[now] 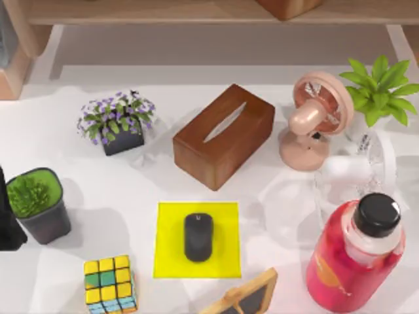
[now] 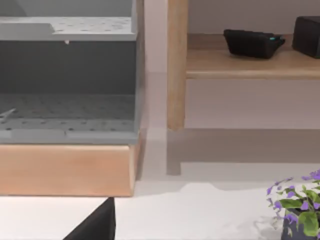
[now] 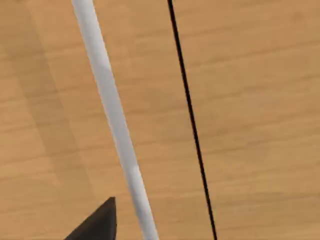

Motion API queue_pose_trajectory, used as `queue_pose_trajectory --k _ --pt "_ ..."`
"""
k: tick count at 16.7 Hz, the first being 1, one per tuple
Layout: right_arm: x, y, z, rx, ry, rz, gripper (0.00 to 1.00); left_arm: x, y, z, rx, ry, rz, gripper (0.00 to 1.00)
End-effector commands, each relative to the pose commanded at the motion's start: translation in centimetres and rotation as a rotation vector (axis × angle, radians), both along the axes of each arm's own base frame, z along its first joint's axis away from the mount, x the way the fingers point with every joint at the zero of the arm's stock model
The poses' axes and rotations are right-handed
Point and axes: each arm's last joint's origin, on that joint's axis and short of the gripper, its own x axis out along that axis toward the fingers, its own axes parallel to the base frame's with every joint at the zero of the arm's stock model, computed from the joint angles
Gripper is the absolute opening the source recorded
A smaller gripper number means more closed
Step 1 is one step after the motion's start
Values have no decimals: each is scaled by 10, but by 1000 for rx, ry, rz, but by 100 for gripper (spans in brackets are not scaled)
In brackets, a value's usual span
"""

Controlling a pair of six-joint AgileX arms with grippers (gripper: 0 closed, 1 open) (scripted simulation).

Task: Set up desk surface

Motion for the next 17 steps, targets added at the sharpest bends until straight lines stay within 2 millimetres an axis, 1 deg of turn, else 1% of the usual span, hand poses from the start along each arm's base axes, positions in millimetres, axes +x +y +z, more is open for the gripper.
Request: queue_pose_trajectory --k 2,4,5,7,9,10,12,15,17 --pt "-13 19 38 114 -11 -13 100 0 0 0 0 0 0 100" --pt "-38 43 79 246 -30 -25 100 0 0 0 0 0 0 100" --pt "-55 56 99 317 -41 -30 100 0 0 0 0 0 0 100" --pt "-96 82 132 465 -69 -36 100 0 0 0 0 0 0 100" --pt "-143 104 152 613 -99 -34 100 0 0 0 0 0 0 100" --pt "-167 114 156 686 -110 -31 100 0 0 0 0 0 0 100" --pt "-211 130 152 828 -119 -26 100 0 0 0 0 0 0 100" --pt "-267 145 127 1025 -131 -12 100 0 0 0 0 0 0 100" --pt "-292 150 102 1134 -132 -1 100 0 0 0 0 0 0 100"
